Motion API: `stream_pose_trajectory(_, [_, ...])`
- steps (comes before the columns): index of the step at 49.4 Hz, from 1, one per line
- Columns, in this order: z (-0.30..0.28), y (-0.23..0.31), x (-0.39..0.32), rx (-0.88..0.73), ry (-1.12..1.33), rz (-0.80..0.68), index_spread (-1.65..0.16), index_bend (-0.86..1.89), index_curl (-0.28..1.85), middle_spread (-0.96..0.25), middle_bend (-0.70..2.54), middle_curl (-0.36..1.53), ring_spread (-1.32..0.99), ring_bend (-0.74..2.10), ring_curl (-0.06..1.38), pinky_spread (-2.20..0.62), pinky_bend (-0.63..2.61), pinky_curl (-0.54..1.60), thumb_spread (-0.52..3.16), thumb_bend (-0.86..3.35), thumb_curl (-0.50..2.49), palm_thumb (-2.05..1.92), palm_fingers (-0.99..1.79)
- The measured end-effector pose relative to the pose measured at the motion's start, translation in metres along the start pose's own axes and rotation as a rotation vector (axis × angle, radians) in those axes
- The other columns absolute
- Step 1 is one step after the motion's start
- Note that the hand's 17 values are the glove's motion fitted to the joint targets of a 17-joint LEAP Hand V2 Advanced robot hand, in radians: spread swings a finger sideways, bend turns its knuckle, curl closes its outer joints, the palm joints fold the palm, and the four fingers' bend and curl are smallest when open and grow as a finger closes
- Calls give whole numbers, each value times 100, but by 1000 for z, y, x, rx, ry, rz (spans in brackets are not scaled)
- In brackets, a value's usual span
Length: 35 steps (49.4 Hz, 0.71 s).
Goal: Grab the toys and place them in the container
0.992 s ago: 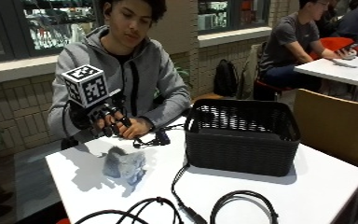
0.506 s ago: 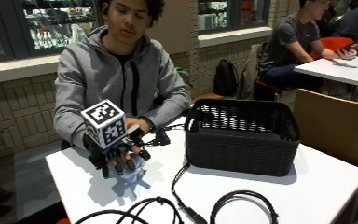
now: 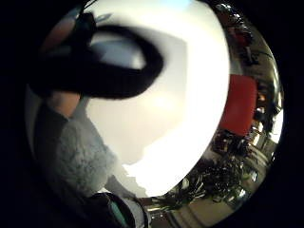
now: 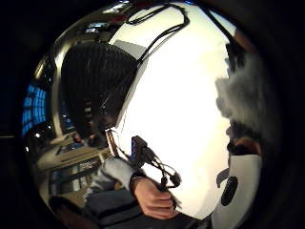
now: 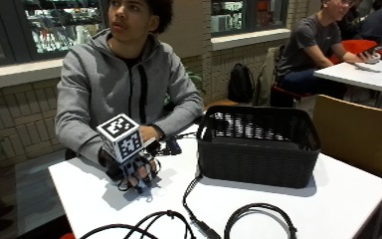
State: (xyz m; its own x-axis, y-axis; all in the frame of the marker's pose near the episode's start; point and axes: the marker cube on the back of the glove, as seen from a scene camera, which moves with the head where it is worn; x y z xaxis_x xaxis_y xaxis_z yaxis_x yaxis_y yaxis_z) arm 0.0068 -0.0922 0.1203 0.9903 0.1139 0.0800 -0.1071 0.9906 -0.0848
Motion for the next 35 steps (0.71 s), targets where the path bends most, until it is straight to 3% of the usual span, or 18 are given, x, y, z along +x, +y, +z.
stream_pose_trajectory(5, [-3, 1, -8, 56, 86, -38, -26, 37, 39, 2, 14, 10, -9, 76, 22, -22, 108, 40, 152, 45, 47, 73, 68])
stream_pose_trajectory(15, [-32, 7, -31, 219, 50, -128, -27, 37, 47, -9, 31, 15, -25, 100, 35, -36, 100, 43, 126, 39, 60, 78, 97])
stream_pose_trajectory(22, [-89, 6, -85, 289, 9, -242, -27, 45, 55, -16, 40, 18, -30, 100, 39, -40, 96, 43, 107, 35, 70, 79, 102])
stream_pose_trajectory(27, [-122, 4, -149, 331, 11, -404, -27, 48, 61, -20, 45, 20, -33, 100, 41, -42, 95, 44, 94, 34, 77, 79, 101])
stream_pose_trajectory(35, [-151, -42, -236, 282, 13, -563, -27, 49, 69, -24, 50, 23, -35, 101, 44, -43, 96, 45, 77, 32, 86, 79, 98])
